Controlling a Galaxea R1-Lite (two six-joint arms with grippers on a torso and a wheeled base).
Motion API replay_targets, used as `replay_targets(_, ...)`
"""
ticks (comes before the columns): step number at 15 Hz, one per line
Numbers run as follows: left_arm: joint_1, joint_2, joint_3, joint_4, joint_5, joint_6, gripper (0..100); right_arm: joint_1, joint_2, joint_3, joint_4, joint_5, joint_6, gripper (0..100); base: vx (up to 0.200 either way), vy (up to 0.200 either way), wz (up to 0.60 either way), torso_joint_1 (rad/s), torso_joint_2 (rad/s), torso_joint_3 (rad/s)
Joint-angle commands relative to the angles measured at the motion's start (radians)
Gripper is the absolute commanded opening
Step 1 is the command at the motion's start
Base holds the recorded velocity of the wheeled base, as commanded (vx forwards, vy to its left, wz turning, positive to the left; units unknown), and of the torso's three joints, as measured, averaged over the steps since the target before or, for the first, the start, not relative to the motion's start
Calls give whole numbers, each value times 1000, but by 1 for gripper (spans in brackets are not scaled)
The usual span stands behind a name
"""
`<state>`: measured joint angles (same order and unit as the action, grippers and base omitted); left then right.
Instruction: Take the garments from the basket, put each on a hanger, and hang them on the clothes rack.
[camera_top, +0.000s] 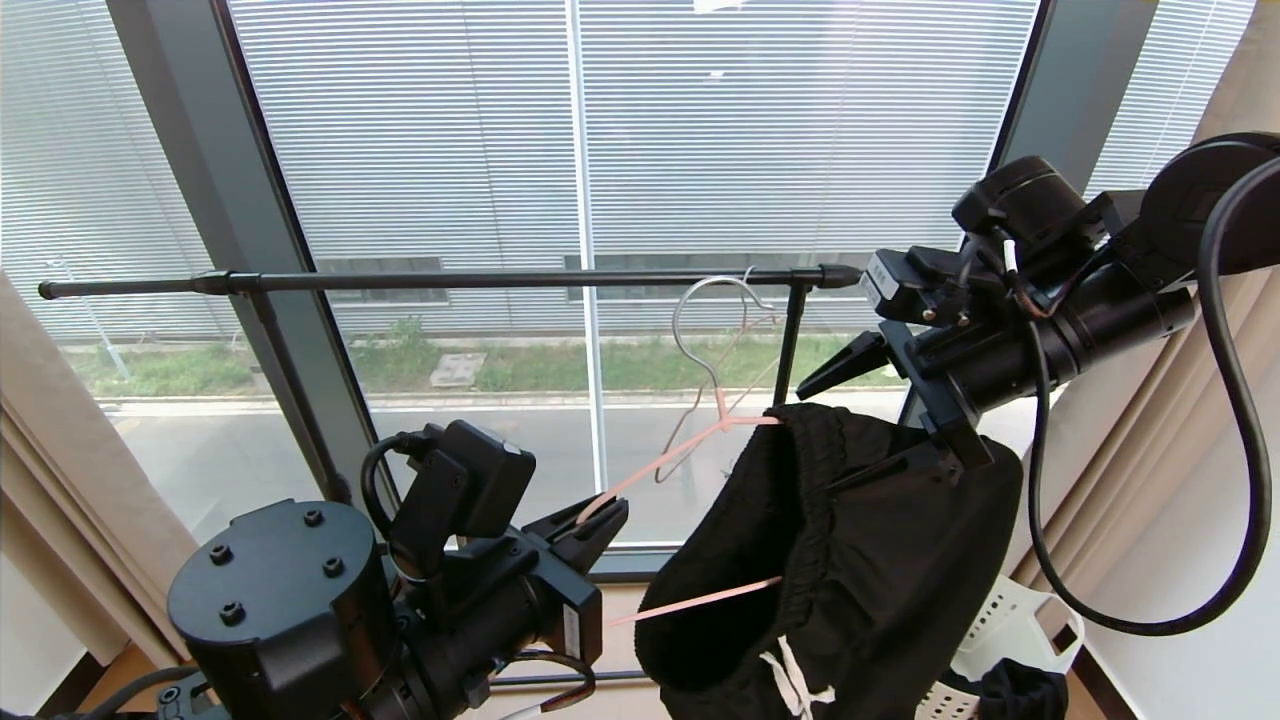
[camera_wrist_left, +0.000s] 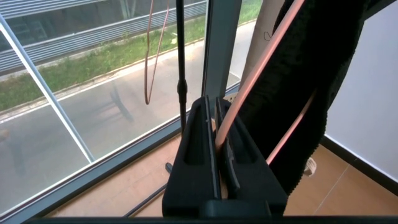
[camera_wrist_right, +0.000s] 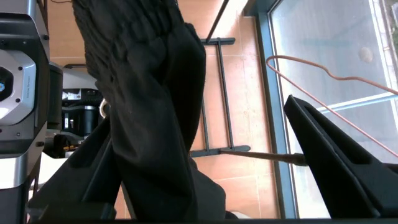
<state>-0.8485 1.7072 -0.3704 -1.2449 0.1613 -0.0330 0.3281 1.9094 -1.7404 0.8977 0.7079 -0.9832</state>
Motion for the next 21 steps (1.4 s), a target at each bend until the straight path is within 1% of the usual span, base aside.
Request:
replay_targets(1, -1, 0, -1, -2, 0, -1, 0, 22, -1, 1, 1, 2, 1, 100, 0, 0, 0, 0, 0, 0)
replay_targets(5, -1, 0, 1, -2, 0, -2, 0, 57, 0, 2, 1, 13, 17, 100, 0, 0, 0, 0, 0, 0)
replay_targets(6, -1, 0, 1, -2, 0, -2, 0, 60, -1, 4, 1, 13, 20, 0, 0, 0, 0, 0, 0, 0)
replay_targets(12, 0, 5, 4, -18, 1, -1, 0, 62, -43, 10, 3, 13, 28, 0, 0, 0, 0, 0, 0, 0)
replay_targets(16, 0, 3, 34, -21, 0, 2, 0, 71, -70, 41, 3, 12, 26, 0, 0, 0, 0, 0, 0, 0)
replay_targets(17, 0, 3, 34, -39, 0, 1, 100, 74, -75, 41, 3, 10, 28, 0, 0, 0, 0, 0, 0, 0)
replay_targets(19, 0, 3, 36, -64, -3, -2, 100, 77, -79, 41, 3, 7, 26, 0, 0, 0, 0, 0, 0, 0)
replay_targets(21, 9, -26, 79, -88, -31, -7, 100, 77, -92, 42, 3, 4, 28, 0, 0, 0, 0, 0, 0, 0)
